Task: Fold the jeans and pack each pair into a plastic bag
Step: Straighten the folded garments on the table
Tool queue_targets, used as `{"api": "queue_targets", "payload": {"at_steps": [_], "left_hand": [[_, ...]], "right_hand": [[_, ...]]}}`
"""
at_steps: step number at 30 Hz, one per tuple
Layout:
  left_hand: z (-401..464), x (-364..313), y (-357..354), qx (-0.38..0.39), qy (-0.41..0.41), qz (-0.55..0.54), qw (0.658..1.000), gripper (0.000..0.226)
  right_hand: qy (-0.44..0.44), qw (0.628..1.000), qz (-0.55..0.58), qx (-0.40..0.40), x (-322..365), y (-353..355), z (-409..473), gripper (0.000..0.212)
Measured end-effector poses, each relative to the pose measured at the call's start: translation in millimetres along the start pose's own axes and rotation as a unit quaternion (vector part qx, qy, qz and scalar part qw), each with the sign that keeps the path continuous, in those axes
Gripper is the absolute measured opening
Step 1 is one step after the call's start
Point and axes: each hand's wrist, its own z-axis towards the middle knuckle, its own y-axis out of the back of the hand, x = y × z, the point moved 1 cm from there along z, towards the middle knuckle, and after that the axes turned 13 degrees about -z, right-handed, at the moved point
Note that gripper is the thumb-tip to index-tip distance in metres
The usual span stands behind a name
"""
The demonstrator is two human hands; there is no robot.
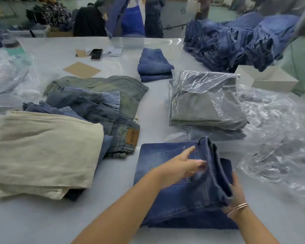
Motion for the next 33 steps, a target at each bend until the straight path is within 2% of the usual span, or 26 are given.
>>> {"api": "queue_targets", "payload": {"at_steps": [1, 3, 5, 6, 8, 9, 10, 11, 14, 15, 16, 18, 19, 20, 21, 23, 25, 27, 30, 33], "left_hand": [[6, 11, 0, 0.026, 0.009, 0.002, 1.000, 0.059], [12, 24, 17, -0.007, -0.017, 0.020, 1.000, 0.045], [16, 33, 43, -0.160, -0.069, 0.068, 0.982, 0.030], [16, 39, 60, -0.253, -0.090, 0.114, 0.956, 0.029], [11, 54, 92, -0.394, -0.098, 0.200, 0.892, 0.032], [7, 62, 106, -0.436, -0.078, 0.221, 0.869, 0.036], [3, 69, 117, -0.462, -0.049, 0.218, 0.858, 0.041], [2, 76, 124, -0.472, -0.024, 0.191, 0.860, 0.047], [1, 91, 127, -0.451, -0.007, 0.133, 0.883, 0.056], [2, 94, 124, -0.439, -0.012, 0.131, 0.889, 0.057], [4, 95, 120, -0.427, -0.016, 0.132, 0.894, 0.057], [10, 97, 115, -0.415, -0.018, 0.140, 0.899, 0.058], [13, 96, 114, -0.421, -0.016, 0.141, 0.896, 0.059], [16, 95, 114, -0.433, -0.008, 0.140, 0.891, 0.059], [17, 93, 115, -0.446, 0.006, 0.135, 0.885, 0.058], [20, 88, 118, -0.457, 0.039, 0.125, 0.880, 0.052], [22, 85, 118, -0.446, 0.036, 0.127, 0.885, 0.039], [20, 80, 118, -0.460, -0.011, 0.134, 0.878, 0.031], [13, 72, 130, -0.518, -0.070, 0.154, 0.838, 0.042], [7, 72, 141, -0.554, -0.040, 0.229, 0.800, 0.061]], "right_hand": [[-0.007, 0.999, -0.021, -0.028, 4, 22, -6, 0.089], [-0.061, 0.990, -0.100, -0.079, 10, 46, -9, 0.091], [-0.122, 0.969, -0.181, -0.119, 14, 53, -12, 0.084], [-0.123, 0.953, -0.228, -0.157, 13, 53, -8, 0.076], [-0.079, 0.894, -0.377, -0.231, 15, 44, -1, 0.049], [-0.037, 0.867, -0.440, -0.232, 16, 39, 2, 0.037], [-0.005, 0.856, -0.463, -0.230, 17, 37, 5, 0.024], [0.006, 0.864, -0.451, -0.225, 19, 41, 6, 0.014], [0.014, 0.889, -0.392, -0.235, 19, 63, -9, 0.013], [0.012, 0.867, -0.427, -0.256, 18, 73, -13, 0.016], [0.011, 0.825, -0.489, -0.284, 16, 81, -17, 0.021], [0.007, 0.711, -0.618, -0.335, 13, 92, -18, 0.037], [0.016, 0.673, -0.650, -0.354, 14, 93, -17, 0.047], [0.017, 0.666, -0.651, -0.364, 15, 91, -13, 0.057], [0.009, 0.702, -0.611, -0.365, 17, 89, -9, 0.064], [-0.028, 0.806, -0.480, -0.344, 22, 84, 3, 0.067], [-0.044, 0.854, -0.418, -0.308, 28, 81, 13, 0.055], [0.001, 0.873, -0.401, -0.279, 35, 75, 19, 0.033], [0.078, 0.875, -0.417, -0.235, 43, 55, 31, 0.010], [0.069, 0.834, -0.506, -0.211, 40, 43, 56, 0.017]]}}
